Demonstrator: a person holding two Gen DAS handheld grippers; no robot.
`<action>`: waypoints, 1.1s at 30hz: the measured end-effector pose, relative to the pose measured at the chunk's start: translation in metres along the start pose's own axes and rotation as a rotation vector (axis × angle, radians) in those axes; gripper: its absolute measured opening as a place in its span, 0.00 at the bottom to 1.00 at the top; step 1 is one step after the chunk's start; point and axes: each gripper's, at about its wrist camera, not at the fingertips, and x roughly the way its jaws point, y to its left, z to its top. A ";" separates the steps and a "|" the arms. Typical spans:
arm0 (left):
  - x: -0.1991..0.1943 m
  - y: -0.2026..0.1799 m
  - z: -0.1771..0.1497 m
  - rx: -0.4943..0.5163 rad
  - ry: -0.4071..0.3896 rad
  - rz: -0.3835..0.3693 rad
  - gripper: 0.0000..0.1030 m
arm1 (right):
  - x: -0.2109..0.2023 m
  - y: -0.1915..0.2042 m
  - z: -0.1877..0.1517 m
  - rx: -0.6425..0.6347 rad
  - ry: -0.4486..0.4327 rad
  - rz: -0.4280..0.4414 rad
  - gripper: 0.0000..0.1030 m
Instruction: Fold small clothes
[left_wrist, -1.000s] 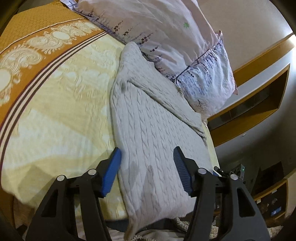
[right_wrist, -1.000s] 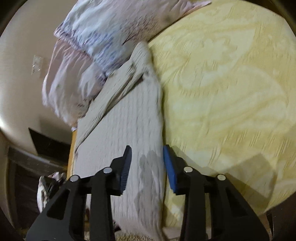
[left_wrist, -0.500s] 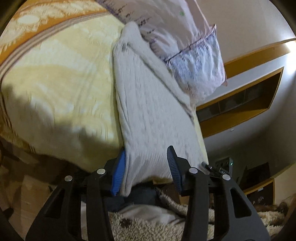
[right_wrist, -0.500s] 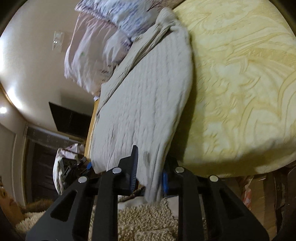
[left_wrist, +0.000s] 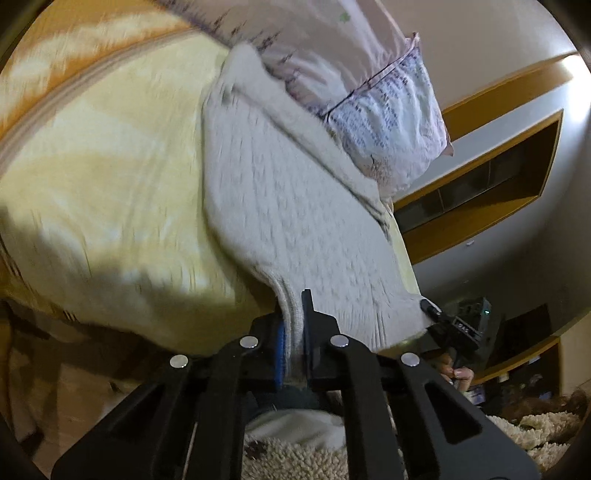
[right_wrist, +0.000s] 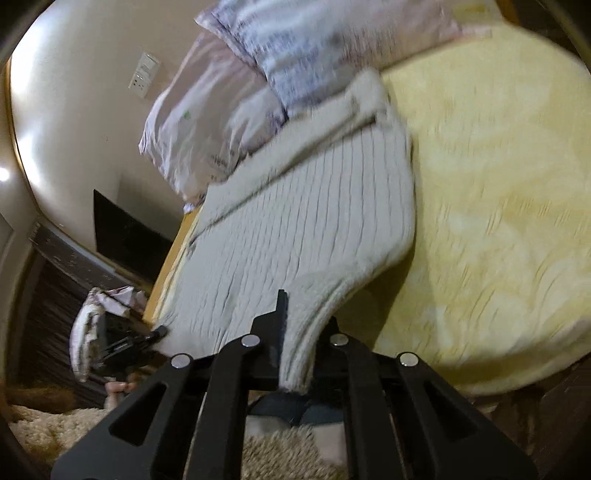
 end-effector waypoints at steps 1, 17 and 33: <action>-0.004 -0.005 0.007 0.024 -0.025 0.014 0.07 | -0.002 0.003 0.003 -0.015 -0.022 -0.011 0.07; -0.006 -0.044 0.107 0.182 -0.263 0.111 0.06 | -0.007 0.042 0.076 -0.213 -0.298 -0.116 0.06; 0.065 -0.057 0.247 0.248 -0.319 0.185 0.06 | 0.071 0.051 0.191 -0.252 -0.365 -0.280 0.06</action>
